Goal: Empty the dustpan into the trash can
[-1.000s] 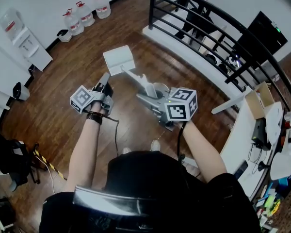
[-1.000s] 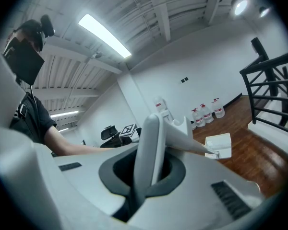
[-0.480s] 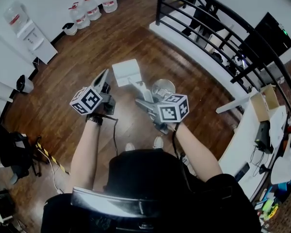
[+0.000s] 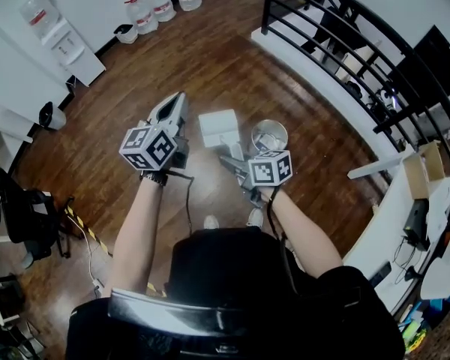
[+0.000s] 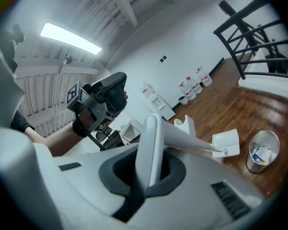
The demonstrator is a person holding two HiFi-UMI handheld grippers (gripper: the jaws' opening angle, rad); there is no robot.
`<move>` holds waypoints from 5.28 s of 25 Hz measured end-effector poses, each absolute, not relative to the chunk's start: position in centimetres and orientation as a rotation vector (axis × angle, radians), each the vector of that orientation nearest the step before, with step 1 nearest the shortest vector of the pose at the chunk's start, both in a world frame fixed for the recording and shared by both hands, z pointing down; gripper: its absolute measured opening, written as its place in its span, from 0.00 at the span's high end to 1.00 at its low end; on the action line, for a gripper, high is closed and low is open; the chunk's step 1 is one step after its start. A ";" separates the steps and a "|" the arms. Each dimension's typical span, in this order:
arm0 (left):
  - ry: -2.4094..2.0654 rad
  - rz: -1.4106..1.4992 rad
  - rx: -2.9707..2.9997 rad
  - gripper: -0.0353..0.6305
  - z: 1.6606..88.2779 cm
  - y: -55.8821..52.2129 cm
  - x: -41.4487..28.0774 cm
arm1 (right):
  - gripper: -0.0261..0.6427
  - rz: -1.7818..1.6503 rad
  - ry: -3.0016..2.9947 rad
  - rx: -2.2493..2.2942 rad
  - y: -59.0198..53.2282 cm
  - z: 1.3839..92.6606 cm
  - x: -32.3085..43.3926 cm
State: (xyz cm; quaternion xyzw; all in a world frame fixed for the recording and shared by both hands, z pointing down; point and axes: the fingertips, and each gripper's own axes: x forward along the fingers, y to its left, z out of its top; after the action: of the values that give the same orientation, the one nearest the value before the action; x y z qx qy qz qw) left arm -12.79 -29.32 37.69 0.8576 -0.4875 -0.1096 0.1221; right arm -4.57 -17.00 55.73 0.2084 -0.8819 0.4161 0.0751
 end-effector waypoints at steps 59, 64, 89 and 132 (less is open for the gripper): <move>-1.776 0.171 2.358 0.94 45.7 -36.2 -18.7 | 0.96 1.382 -2.295 0.746 -24.6 73.0 -3.4; -1.768 0.165 2.369 0.94 45.4 -36.0 -18.3 | 0.95 1.362 -2.243 0.770 -24.3 73.7 -2.6; -1.702 0.076 2.391 0.94 45.1 -33.9 -16.6 | 0.41 1.264 -2.159 0.727 -21.3 72.8 0.2; -1.756 -0.243 2.566 0.94 35.0 -18.6 -14.1 | 0.95 0.268 -2.775 1.440 -14.6 38.9 2.9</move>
State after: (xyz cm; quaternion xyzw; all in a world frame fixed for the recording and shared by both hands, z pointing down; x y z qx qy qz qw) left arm -14.07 -18.58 34.97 0.8227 -0.5630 -0.0778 0.0116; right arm 2.94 -14.57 38.89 0.4590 -0.8843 0.0854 0.0018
